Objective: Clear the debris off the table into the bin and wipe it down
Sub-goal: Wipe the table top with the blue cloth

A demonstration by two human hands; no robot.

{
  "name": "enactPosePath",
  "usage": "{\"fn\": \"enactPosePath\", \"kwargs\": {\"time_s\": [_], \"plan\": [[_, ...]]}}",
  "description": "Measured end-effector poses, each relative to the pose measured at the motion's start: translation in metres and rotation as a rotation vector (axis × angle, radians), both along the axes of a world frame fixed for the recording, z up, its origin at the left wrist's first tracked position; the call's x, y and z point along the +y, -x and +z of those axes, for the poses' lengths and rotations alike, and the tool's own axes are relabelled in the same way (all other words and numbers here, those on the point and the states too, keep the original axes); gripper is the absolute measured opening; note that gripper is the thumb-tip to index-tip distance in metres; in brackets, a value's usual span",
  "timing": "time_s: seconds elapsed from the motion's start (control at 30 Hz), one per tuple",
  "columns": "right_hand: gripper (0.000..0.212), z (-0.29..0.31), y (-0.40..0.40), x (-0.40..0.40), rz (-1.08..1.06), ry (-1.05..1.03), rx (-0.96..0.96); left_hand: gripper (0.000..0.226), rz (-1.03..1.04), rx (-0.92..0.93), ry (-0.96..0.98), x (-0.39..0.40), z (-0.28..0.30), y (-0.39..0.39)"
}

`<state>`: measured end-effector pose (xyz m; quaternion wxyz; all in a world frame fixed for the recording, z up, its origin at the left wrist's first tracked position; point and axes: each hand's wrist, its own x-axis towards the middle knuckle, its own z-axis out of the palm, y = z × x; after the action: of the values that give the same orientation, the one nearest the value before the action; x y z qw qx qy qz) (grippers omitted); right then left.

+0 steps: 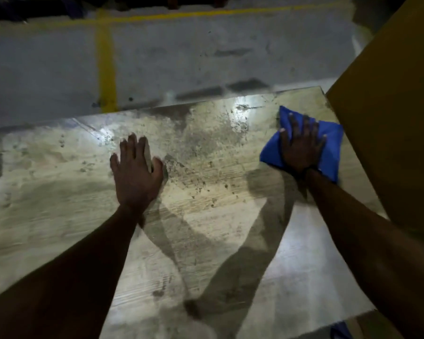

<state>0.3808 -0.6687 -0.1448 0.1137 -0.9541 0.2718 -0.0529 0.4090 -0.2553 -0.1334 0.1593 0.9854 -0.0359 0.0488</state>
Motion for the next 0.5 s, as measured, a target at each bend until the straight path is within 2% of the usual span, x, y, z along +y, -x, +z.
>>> {"fn": "enactPosePath", "kwargs": {"time_s": [0.13,0.23,0.37,0.43,0.5], "plan": [[0.072,0.005,-0.052,0.028,-0.112,-0.027,-0.007,0.067,0.006,-0.017,0.010,0.001,-0.002,-0.002],[0.076,0.002,-0.091,0.084,0.059,0.023,-0.012,0.066,0.009,-0.032,0.014,0.001,-0.004,-0.001],[0.069,0.001,-0.109,0.179,0.360,0.048,-0.049,0.067,0.009,-0.029,0.007,0.002,-0.005,-0.002],[0.067,0.002,-0.101,0.199,0.524,0.032,-0.067,0.067,0.008,-0.014,0.017,0.003,-0.004,-0.002],[0.064,-0.003,-0.087,0.190,0.595,0.039,-0.102,0.067,0.006,0.003,0.030,0.003,-0.002,-0.003]]}}
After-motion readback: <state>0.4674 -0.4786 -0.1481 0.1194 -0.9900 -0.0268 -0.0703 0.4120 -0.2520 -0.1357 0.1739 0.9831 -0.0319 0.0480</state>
